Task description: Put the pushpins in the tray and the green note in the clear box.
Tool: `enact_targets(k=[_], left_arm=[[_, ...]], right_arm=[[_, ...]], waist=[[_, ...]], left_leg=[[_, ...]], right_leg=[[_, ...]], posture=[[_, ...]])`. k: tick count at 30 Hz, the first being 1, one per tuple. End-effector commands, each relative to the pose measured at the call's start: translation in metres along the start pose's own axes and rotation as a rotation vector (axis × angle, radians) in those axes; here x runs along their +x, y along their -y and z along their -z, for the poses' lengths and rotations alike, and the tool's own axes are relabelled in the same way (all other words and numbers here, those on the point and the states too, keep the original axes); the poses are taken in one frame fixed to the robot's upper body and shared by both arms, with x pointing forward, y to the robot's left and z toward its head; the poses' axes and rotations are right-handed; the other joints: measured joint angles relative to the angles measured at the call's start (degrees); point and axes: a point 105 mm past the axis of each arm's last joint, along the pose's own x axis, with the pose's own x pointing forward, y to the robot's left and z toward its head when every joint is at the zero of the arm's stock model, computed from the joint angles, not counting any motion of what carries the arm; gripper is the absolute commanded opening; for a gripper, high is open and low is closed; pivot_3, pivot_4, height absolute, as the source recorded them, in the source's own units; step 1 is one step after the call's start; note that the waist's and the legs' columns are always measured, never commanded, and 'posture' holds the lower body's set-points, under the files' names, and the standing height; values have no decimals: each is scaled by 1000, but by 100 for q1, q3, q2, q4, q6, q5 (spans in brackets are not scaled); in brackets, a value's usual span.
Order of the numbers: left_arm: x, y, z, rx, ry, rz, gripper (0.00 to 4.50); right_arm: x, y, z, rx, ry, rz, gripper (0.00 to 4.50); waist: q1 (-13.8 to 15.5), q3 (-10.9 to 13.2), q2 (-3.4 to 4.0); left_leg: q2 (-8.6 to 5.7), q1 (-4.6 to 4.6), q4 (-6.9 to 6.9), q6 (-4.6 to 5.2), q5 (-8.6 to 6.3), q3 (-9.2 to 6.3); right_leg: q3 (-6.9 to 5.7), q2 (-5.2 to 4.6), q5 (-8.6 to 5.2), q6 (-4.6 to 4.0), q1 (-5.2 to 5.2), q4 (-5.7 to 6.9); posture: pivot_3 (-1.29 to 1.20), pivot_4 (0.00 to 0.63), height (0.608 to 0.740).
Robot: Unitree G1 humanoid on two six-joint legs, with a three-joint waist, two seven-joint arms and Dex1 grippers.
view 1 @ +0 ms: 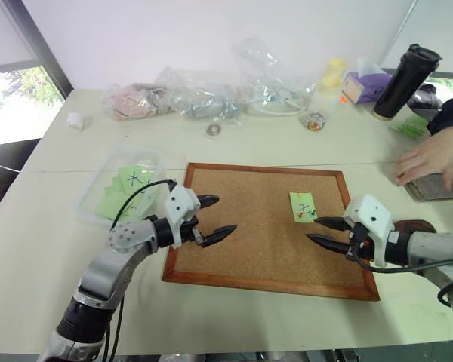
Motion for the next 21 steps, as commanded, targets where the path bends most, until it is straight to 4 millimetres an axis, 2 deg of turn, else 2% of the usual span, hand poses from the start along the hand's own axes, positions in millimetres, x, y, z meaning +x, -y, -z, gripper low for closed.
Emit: enact_targets(k=[1,21], left_arm=[[1,3,-9,32,32,23,4400],[3,6,-13,46,41,23,4400]], right_arm=[[-6,5,-7,-29,9,13,1935],[-4,7,-11,-42,15,22,1935]], waist=[[-2,0,0],[0,0,0]], left_leg=[[0,0,0,0,0,0],[0,0,1,0,0,0]], right_leg=[[0,0,0,0,0,0],[0,0,0,0,1,0]], posture=[[0,150,740],[0,150,740]])
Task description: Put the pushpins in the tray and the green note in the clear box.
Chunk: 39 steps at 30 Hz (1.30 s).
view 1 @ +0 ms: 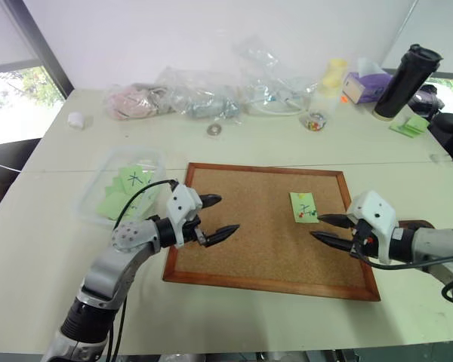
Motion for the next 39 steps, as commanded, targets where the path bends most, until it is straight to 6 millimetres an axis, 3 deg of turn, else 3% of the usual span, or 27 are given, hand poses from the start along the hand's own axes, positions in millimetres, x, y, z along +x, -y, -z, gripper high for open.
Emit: enact_targets(k=[1,13,17,22,28,33,39], left_arm=[[0,4,-12,52,27,20,4400],[18,5,-5,104,20,54,4400],[25,6,-3,123,8,79,2583],[39,9,-21,151,14,131,53],[40,15,-9,191,-64,213,53],[43,14,0,116,-96,215,53],[39,9,26,128,-197,195,53]], right_arm=[[-3,3,-7,-26,16,12,1935],[-11,14,-5,-20,9,46,1935],[-19,26,-15,-14,38,77,1935],[-34,45,-42,-37,110,107,1935],[-38,64,-42,-16,131,185,1935],[-26,73,-36,37,141,202,1935],[-7,82,-23,42,110,223,1935]], waist=[[-1,0,0],[-1,0,0],[-1,0,0],[1,0,-1],[-7,0,-1],[-8,0,0],[-11,-1,1]], left_leg=[[0,0,0,0,0,0],[0,0,0,0,0,0],[0,0,0,0,0,1],[0,-2,2,0,0,1],[0,-3,-3,0,0,2],[0,-1,1,0,0,3],[0,-2,1,0,0,4]], right_leg=[[0,0,0,0,0,0],[-1,0,0,0,0,0],[-1,1,0,0,0,0],[-2,1,0,0,0,1],[-2,0,0,0,-4,1],[-1,0,0,0,-3,2],[0,0,0,0,-7,5]], posture=[[0,150,740],[0,150,740],[0,150,740],[0,150,740],[0,150,740],[0,150,740],[0,150,740]])
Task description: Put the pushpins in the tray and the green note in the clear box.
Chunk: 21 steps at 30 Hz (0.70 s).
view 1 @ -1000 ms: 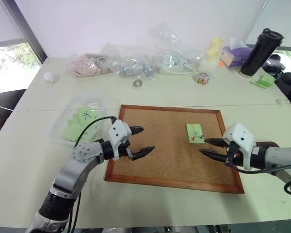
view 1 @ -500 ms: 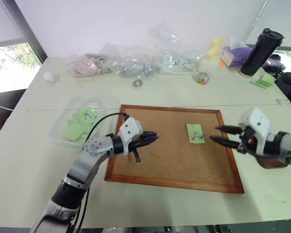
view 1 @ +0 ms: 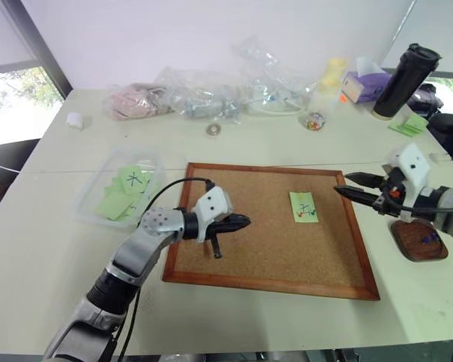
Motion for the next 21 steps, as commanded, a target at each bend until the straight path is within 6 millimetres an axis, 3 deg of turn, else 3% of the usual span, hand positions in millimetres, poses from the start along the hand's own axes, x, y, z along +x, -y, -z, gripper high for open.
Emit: enact_targets(k=[1,10,21], left_arm=[[0,0,11,28,-34,-12,53],[-6,-1,33,14,-69,-60,53],[-9,5,35,-19,-65,-96,53]], right_arm=[[12,-1,0,-46,10,13,1935],[47,-22,3,-77,23,-39,1935],[72,-24,15,-81,-1,-91,1935]], waist=[[-3,-1,1],[-6,-3,4],[-21,-4,5]], left_leg=[[0,1,0,0,0,0],[-1,0,-1,-1,0,0],[0,3,-1,-1,0,0]], right_leg=[[0,0,0,0,0,1],[1,-1,0,0,-3,3],[1,0,0,0,-3,6]], posture=[[0,150,740],[0,150,740],[0,150,740]])
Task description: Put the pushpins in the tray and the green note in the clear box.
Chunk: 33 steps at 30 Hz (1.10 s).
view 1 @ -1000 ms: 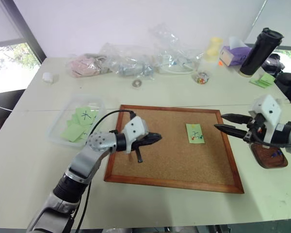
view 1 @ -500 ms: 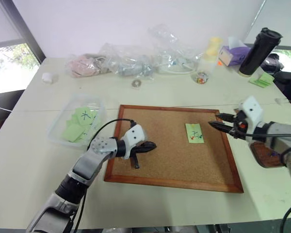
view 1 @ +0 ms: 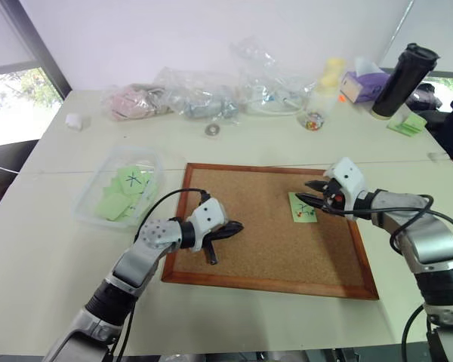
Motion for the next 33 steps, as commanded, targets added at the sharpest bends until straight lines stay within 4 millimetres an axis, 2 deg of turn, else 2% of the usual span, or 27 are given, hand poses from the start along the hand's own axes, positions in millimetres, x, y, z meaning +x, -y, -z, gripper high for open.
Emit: enact_targets(k=[1,9,19,22,24,29,33], left_arm=[[-8,1,15,-31,-59,-22,53],[-16,1,18,-30,-80,-48,53],[-21,1,21,-37,-94,-67,53],[-22,0,21,-36,-96,-69,0],[-22,0,21,-35,-97,-69,0],[-21,1,22,-31,-99,-67,0],[-21,2,23,-30,-101,-59,0]], right_arm=[[4,2,-6,-27,25,-3,1935],[14,-1,6,-1,12,-29,1935],[21,-5,10,10,8,-54,1935],[21,-5,10,16,11,-54,1024],[21,-5,9,18,13,-57,70],[20,-7,2,0,32,-60,20],[15,-5,-15,-2,87,-47,20]], waist=[[-14,0,0],[-46,-1,1],[-75,-1,2],[-109,-2,3],[-120,-2,3],[-122,-4,3],[-122,-3,4]], left_leg=[[0,0,0,0,0,0],[1,0,-3,0,0,0],[2,1,-4,0,0,0],[2,1,-4,0,0,0],[2,1,-4,0,0,-1],[2,2,-3,0,0,-1],[2,1,-3,0,0,-1]], right_leg=[[0,0,0,0,0,0],[0,1,0,0,-4,4],[0,1,0,0,-4,4],[0,1,0,0,-3,4],[0,1,0,0,-3,4],[0,1,0,0,-2,5],[0,1,0,0,-2,5]], posture=[[0,150,740],[0,150,740],[0,150,740],[0,150,740],[0,150,740],[0,150,740],[0,150,740]])
